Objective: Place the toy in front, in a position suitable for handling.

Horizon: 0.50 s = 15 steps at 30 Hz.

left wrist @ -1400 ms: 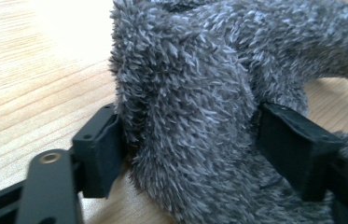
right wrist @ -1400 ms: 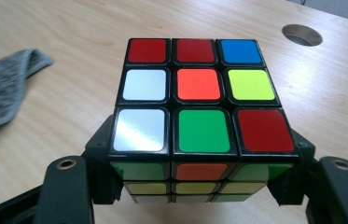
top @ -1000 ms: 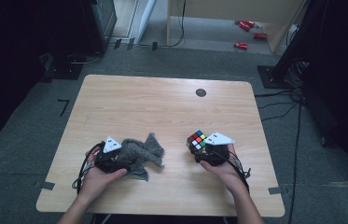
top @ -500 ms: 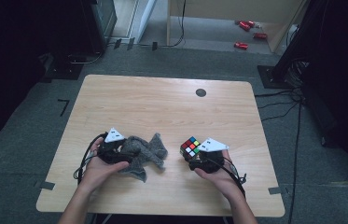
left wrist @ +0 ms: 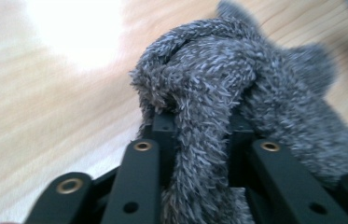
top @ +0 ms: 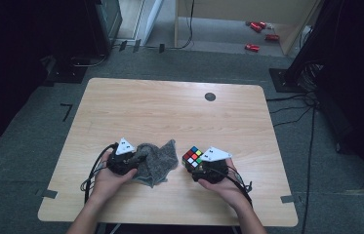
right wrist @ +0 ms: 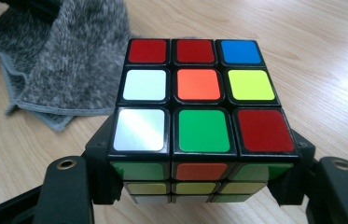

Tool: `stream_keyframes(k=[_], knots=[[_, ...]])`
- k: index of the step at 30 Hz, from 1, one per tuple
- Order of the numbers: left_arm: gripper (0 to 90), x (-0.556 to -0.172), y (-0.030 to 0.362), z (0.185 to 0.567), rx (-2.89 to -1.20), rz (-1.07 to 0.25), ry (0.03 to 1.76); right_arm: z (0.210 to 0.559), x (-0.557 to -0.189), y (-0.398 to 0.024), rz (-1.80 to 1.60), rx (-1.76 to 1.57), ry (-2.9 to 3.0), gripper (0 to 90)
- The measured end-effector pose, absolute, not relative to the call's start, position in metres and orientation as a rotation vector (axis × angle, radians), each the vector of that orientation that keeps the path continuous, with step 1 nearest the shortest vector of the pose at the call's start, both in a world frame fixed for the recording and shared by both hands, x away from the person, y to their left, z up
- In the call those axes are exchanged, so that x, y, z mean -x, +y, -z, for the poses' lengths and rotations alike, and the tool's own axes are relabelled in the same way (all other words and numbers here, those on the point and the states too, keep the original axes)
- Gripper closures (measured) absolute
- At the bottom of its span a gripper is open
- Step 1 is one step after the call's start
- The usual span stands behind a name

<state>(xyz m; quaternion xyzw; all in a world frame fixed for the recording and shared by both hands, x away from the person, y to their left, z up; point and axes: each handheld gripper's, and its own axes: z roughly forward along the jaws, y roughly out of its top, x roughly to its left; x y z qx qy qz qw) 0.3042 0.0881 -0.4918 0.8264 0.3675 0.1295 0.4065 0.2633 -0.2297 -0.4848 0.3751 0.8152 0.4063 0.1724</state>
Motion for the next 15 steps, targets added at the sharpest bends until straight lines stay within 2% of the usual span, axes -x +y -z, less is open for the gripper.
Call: stream_keyframes(k=[8, 15], knots=[[78.7, -0.297, 0.09, 0.457, -1.904, -0.298, 0.824, 0.478, -0.262, -0.222, -1.181, -1.026, 2.328, 34.4], [78.4, -0.303, 0.08, 0.436, -1.875, -0.283, 0.736, 0.469, -0.268, -0.223, -1.211, -1.03, 2.315, 34.4]])
